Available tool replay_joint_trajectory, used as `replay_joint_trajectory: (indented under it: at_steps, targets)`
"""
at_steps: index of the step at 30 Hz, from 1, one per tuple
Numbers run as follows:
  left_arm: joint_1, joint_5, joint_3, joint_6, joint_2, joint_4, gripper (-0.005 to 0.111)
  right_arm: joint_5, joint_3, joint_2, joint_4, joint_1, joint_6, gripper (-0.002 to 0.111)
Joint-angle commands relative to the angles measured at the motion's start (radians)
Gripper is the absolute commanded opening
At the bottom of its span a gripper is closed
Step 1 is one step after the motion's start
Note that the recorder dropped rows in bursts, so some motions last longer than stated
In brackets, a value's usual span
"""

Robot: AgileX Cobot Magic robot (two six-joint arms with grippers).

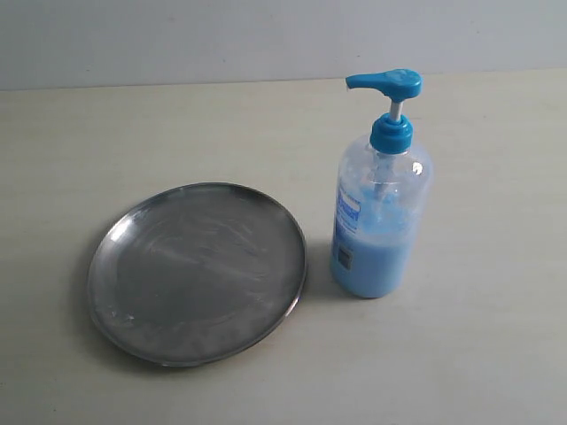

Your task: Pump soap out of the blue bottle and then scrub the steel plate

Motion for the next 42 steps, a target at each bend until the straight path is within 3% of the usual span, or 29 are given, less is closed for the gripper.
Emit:
replay_joint_trajectory:
  at_steps: [1,9,21,28,33,42]
  targets:
    - [0.002,-0.011,0.0,-0.003,-0.007,-0.003,0.0,-0.02,-0.008,0.004,0.027,-0.004,0.0,0.0]
    - [0.002,-0.011,0.0,-0.003,-0.007,-0.003,0.0,-0.102,-0.008,0.021,0.026,-0.004,0.005,0.0]
    - [0.002,-0.011,0.0,-0.003,-0.007,-0.003,0.0,-0.03,-0.008,0.18,0.017,0.0,-0.105,0.0]
    - [0.002,-0.011,0.0,-0.003,-0.007,-0.003,0.0,0.005,-0.008,0.298,0.014,0.132,-0.176,0.0]
    - [0.002,-0.011,0.0,-0.003,-0.007,-0.003,0.0,0.025,0.001,0.373,0.014,0.164,-0.103,0.0]
    - [0.002,-0.011,0.0,-0.003,-0.007,-0.003,0.0,-0.51,0.293,0.376,0.024,0.164,-0.029,0.0]
